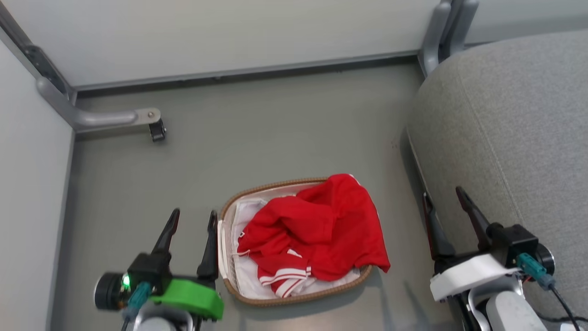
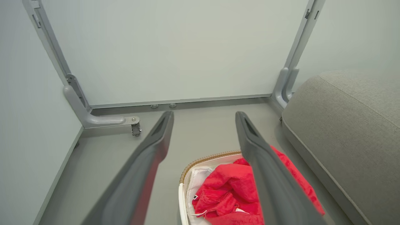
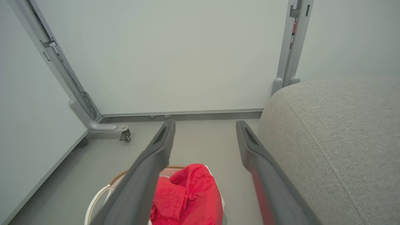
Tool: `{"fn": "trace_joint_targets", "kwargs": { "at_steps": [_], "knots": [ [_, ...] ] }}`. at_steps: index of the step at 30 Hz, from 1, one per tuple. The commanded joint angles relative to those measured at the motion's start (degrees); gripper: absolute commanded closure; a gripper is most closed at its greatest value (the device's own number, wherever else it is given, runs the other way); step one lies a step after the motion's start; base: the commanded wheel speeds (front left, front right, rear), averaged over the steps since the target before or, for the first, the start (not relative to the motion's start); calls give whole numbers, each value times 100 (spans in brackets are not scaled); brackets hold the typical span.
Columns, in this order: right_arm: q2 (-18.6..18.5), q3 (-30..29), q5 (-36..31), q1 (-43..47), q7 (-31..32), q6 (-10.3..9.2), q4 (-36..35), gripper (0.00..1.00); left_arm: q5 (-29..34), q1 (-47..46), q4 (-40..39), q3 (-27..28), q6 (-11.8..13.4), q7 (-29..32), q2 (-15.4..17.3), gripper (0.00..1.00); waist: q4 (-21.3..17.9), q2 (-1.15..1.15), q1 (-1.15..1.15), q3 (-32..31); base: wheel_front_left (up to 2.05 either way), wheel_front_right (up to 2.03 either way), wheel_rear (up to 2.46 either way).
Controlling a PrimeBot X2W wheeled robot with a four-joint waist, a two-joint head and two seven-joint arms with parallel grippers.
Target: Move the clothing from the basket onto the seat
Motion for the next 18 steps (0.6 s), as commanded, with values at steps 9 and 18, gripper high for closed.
{"fn": "trace_joint_targets", "kwargs": {
  "at_steps": [9,18],
  "knots": [
    [-27,-173,16,-698,-11,1,-343,0,638,-1761,1011,-546,-156,-3,341,0,-557,0,0,1732,0,0,0],
    [-24,-166,357,-1218,-11,1,-555,0,1065,-3259,3075,-1693,-185,150,570,0,-1069,0,0,2881,0,0,0]
  ]
}}
